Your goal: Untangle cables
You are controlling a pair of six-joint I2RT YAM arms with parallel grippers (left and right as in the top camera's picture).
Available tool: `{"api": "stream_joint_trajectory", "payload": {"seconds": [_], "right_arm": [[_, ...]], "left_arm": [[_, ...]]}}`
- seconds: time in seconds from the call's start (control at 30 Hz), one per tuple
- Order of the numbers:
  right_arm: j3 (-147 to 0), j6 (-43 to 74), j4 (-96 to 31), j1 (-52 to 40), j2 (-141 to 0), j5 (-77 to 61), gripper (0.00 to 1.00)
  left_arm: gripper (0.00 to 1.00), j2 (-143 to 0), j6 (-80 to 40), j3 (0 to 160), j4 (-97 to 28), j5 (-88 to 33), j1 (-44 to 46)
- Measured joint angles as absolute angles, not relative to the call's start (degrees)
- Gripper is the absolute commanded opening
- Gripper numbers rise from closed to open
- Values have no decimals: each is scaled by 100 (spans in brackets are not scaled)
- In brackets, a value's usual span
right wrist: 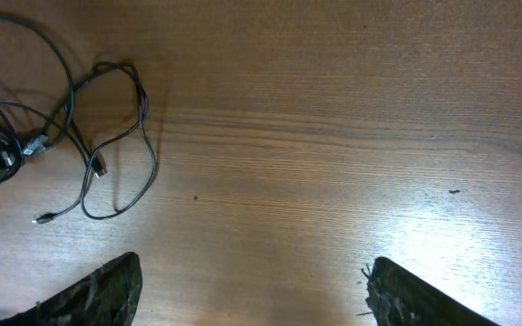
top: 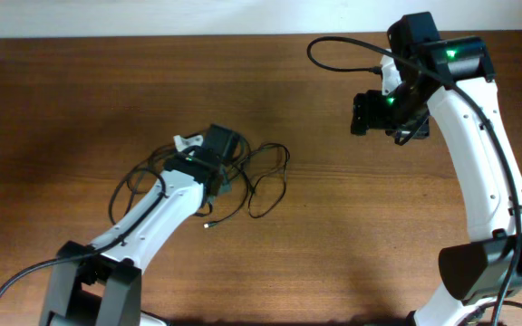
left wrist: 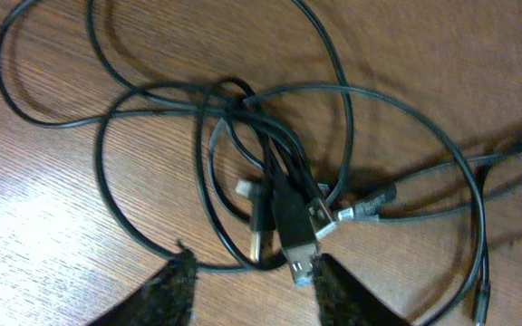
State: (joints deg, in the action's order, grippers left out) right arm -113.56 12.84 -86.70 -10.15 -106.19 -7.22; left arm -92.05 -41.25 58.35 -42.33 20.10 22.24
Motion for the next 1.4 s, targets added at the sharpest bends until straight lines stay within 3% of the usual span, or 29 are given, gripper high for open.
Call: {"api": "stream_joint_trajectory", "payload": {"seconds": [0.17,0.23,0.3,0.57,0.83,1.0,1.13,1.4], "right_arm": [[-11356,1284,-8663,-1015,-10619,-718,81],[-11356,1284,-8670,-1015,-10619,-718,81],[-11356,1284,-8667,-1015,-10619,-720,81],[-11356,1282,-8667,-1015,-10619,-725,81],[-11356,1007,-7889,-1494,-10619,-2294,80],[-11356,1055,-7157,-1800,-10619,-3767,73],[-11356,1267,-6790,-2152,-10619,-4097,67],[-11356,1986,-5953,-2515,-10973,-4521,64]], "left_arm": [[30,-9472,-4265,5846,-3859,1822,1579],[18,-9911,-4285,5846,-3656,1424,1533],[0,-10090,-4311,5846,-3592,1173,1529],[0,-9688,-3721,6475,-4056,801,1529],[0,-7881,-3586,7876,-4390,-843,1529],[0,-7804,-3594,7876,-4038,-2392,1192],[0,-7804,-3529,7876,-3791,-3354,840],[0,-7804,-3485,7876,-3428,-4810,692]]}}
